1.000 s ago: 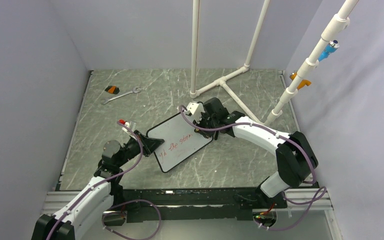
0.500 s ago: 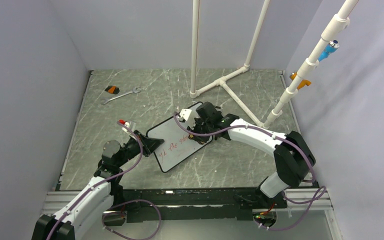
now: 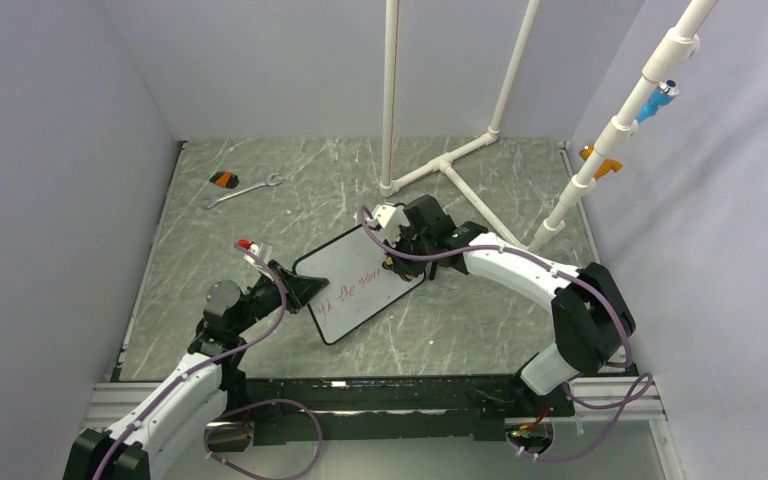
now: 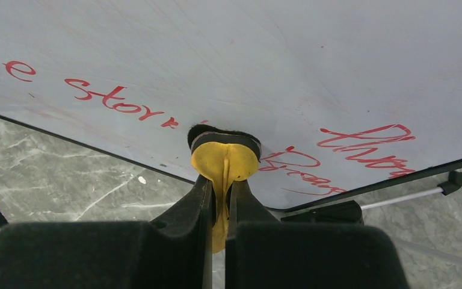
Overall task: Erase the whiteboard
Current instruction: Erase the whiteboard at the center of the board.
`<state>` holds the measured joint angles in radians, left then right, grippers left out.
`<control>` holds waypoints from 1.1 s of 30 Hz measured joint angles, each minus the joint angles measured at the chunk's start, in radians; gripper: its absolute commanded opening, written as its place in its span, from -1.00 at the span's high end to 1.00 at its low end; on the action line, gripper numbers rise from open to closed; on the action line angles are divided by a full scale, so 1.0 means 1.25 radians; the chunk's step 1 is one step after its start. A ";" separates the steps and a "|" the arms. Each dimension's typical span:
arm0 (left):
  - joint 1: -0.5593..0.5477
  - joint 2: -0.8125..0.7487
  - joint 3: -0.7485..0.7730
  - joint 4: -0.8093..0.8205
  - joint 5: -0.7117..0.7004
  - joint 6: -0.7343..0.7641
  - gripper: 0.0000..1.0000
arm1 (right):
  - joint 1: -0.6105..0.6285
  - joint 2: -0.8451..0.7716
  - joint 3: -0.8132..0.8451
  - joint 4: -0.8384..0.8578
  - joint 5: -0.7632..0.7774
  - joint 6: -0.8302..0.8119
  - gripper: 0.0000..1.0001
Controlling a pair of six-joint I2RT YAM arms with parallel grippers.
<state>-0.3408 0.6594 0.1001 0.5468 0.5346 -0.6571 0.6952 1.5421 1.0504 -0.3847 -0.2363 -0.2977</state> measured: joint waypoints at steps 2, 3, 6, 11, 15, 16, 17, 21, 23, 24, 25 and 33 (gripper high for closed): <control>0.000 0.000 0.000 0.001 0.001 0.001 1.00 | 0.003 0.000 0.000 -0.001 -0.010 0.000 1.00; 0.000 0.000 0.000 0.001 0.002 0.001 1.00 | 0.006 0.000 0.001 -0.002 -0.011 -0.001 1.00; 0.000 0.000 0.000 0.001 0.002 0.003 1.00 | 0.037 0.000 0.012 -0.005 -0.007 -0.001 1.00; 0.000 0.000 0.000 0.000 0.002 0.007 1.00 | 0.073 -0.001 0.026 0.004 0.031 0.013 1.00; 0.000 0.004 0.000 0.001 0.000 0.005 1.00 | 0.049 -0.004 0.026 0.016 0.066 0.030 1.00; 0.000 0.006 0.000 0.002 -0.001 0.005 1.00 | 0.038 -0.004 0.026 0.022 0.077 0.032 1.00; 0.000 0.009 0.001 0.004 -0.002 0.003 1.00 | 0.022 -0.004 0.026 0.030 0.088 0.033 1.00; 0.000 0.010 0.001 0.005 -0.002 -0.001 1.00 | -0.016 -0.004 0.026 0.041 0.097 0.034 1.00; 0.000 0.010 0.001 0.006 -0.002 -0.001 1.00 | -0.021 -0.004 0.026 0.039 0.070 0.029 1.00; 0.000 0.010 0.001 0.006 -0.001 -0.001 1.00 | -0.020 -0.004 0.026 0.038 0.056 0.023 1.00; 0.000 0.010 0.001 0.006 -0.001 -0.001 1.00 | -0.018 -0.003 0.026 0.036 0.040 0.019 1.00; 0.002 0.005 0.001 -0.002 -0.005 -0.007 1.00 | 0.059 0.029 0.051 -0.012 -0.047 0.006 1.00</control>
<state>-0.3389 0.6651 0.1017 0.5449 0.5289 -0.6655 0.7692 1.5780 1.1137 -0.4000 -0.2947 -0.2897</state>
